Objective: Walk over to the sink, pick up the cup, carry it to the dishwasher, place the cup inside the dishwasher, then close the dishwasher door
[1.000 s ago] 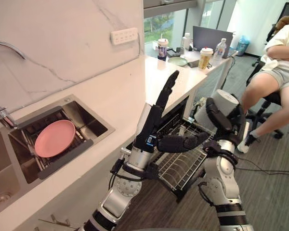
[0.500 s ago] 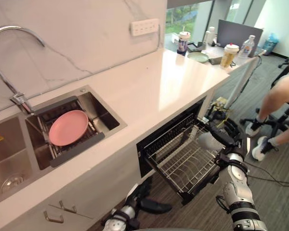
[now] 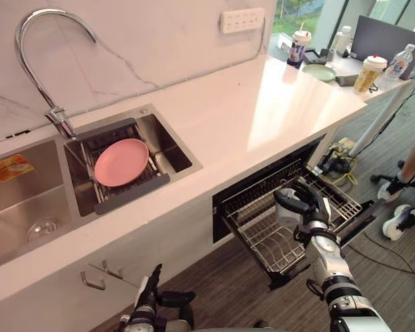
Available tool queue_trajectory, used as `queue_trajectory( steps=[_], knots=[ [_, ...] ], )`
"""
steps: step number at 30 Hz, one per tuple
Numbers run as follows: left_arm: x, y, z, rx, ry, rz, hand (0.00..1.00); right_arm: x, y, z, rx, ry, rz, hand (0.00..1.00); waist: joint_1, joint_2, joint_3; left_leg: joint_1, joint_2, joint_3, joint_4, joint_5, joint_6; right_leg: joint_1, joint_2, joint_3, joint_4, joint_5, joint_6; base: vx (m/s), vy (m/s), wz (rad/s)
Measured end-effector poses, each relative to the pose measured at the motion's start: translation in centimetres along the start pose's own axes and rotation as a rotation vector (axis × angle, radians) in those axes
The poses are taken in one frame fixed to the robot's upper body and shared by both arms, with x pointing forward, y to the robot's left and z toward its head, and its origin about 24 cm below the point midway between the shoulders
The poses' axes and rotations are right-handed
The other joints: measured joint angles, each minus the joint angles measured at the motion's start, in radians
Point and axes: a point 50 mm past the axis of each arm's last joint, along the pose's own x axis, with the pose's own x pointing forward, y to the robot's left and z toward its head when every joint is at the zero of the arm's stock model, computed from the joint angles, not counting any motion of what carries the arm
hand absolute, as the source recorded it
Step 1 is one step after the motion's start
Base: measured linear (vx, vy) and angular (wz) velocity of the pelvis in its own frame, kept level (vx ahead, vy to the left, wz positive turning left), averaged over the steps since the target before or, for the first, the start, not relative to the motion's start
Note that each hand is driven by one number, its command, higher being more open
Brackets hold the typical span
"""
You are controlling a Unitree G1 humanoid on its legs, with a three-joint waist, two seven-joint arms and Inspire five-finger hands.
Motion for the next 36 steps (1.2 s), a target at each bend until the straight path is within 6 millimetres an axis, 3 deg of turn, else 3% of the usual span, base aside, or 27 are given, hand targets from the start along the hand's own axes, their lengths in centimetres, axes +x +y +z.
queue_trajectory(
  steps=[5,8,13,16,19,24,25,36],
  knots=[
    [0.1,0.6,0.0,-0.018,-0.011,0.038,1.00,0.0,0.2,-1.5,-0.079,0.073,0.038,0.00,0.009,0.005,0.024,-0.003,-0.002,-0.011,0.001,0.002,-0.002,-0.002,-0.001,-0.007,0.011,-0.007,-0.002,0.04,0.001,0.06],
    [0.4,0.9,0.7,-0.018,-0.033,0.056,1.00,0.5,1.0,-1.2,-0.102,0.082,0.058,0.00,0.015,0.013,0.077,-0.011,0.002,-0.027,0.001,0.010,-0.001,-0.008,-0.002,-0.021,0.031,-0.016,-0.006,-0.04,0.014,0.14],
    [1.2,2.1,2.4,-0.029,-0.082,0.141,1.00,2.4,3.3,3.4,-0.087,-0.029,0.082,0.00,0.052,0.022,0.202,-0.095,0.021,-0.051,0.002,0.040,-0.009,-0.090,0.009,-0.039,0.067,-0.029,-0.021,-0.09,-0.007,0.14],
    [1.4,2.4,2.8,-0.033,-0.092,0.187,1.00,3.1,3.6,6.0,-0.086,-0.099,0.081,0.00,0.094,0.019,0.263,-0.129,0.030,-0.067,0.001,0.057,-0.009,-0.126,0.012,-0.048,0.092,-0.025,-0.032,-0.02,-0.041,0.16],
    [1.4,2.6,3.1,-0.043,-0.106,0.225,1.00,3.7,3.6,8.4,-0.096,-0.160,0.076,0.00,0.118,0.014,0.280,-0.160,0.030,-0.087,0.002,0.071,-0.012,-0.148,0.012,-0.044,0.104,-0.033,-0.037,0.02,-0.032,0.22],
    [1.3,2.8,3.4,-0.051,-0.136,0.262,1.00,3.8,4.0,10.0,-0.111,-0.223,0.102,0.00,0.126,0.007,0.290,-0.171,0.032,-0.100,0.001,0.071,-0.012,-0.165,0.008,-0.039,0.139,-0.056,-0.036,-0.01,-0.016,0.06],
    [1.3,2.9,3.5,-0.053,-0.142,0.271,1.00,3.8,4.2,9.9,-0.130,-0.222,0.120,1.00,0.128,0.004,0.294,-0.171,0.033,-0.101,0.001,0.073,-0.014,-0.166,0.010,-0.039,0.139,-0.056,-0.037,0.00,0.000,0.00],
    [1.4,3.3,3.9,-0.043,-0.161,0.279,1.00,3.1,6.0,8.3,-0.231,-0.204,0.278,1.00,0.140,-0.017,0.310,-0.172,0.040,-0.107,-0.003,0.075,-0.019,-0.165,0.018,-0.040,0.139,-0.060,-0.041,-0.01,-0.015,0.00]
  ],
)
